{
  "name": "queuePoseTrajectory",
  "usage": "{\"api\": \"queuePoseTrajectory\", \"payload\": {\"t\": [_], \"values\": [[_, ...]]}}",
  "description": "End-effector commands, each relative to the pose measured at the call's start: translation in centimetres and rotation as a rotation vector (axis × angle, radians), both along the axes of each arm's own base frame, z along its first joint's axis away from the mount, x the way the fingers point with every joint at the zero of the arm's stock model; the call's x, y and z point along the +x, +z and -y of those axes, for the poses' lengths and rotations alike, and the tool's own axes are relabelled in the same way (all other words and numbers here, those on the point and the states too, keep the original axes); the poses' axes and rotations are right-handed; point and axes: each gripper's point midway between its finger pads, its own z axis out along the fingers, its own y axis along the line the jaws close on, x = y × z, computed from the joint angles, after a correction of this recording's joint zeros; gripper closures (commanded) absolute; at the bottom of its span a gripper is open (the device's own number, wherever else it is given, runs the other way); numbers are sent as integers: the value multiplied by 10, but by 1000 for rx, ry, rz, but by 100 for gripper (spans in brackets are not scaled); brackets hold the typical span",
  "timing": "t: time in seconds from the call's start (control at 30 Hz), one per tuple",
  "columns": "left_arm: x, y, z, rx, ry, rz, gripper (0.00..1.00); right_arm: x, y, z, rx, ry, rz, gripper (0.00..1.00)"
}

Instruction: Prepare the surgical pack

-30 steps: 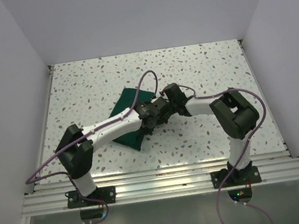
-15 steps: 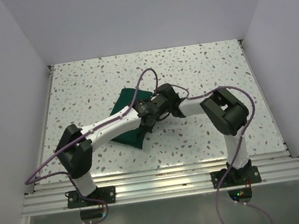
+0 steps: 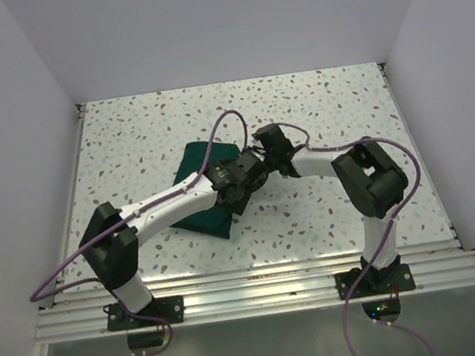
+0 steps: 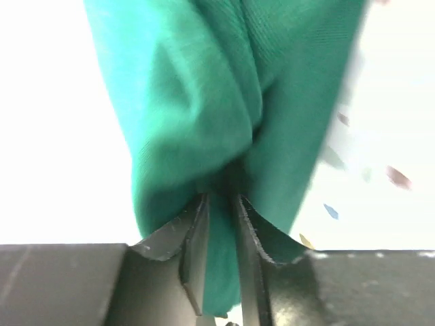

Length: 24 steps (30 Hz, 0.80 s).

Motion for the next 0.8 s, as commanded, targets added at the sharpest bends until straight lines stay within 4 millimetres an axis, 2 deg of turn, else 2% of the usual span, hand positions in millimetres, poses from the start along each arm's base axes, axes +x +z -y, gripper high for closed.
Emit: {"api": "queuePoseTrajectory", "payload": {"t": [0.0,0.03,0.1,0.2,0.3,0.37,0.47,0.5,0.57,0.63,0.67,0.7,0.77], "values": [[0,29,14,-184,5,16,54,3,23,41,-102,9,78,73],[-1,28,13,-194,8,9,51,4,31,47,-104,13,107,72],[-1,35,11,-222,15,6,48,5,34,61,-128,9,107,67],[0,47,7,-262,34,17,45,11,47,70,-161,37,165,56],[13,61,-3,-324,98,41,45,18,54,67,-166,64,203,51],[24,64,-12,-346,139,46,45,22,51,64,-158,60,191,51],[30,63,-13,-338,152,35,46,28,46,59,-132,28,171,57],[34,61,-10,-330,155,34,46,29,37,59,-138,26,150,60],[39,58,-7,-322,162,33,45,29,30,56,-126,24,127,79],[50,57,-4,-295,180,41,43,33,28,54,-108,10,131,91],[56,50,-2,-279,181,30,42,35,27,53,-103,8,138,91],[63,57,3,-287,182,44,40,34,25,53,-108,9,136,91],[72,58,8,-271,174,52,38,34,22,55,-120,8,129,90]]}}
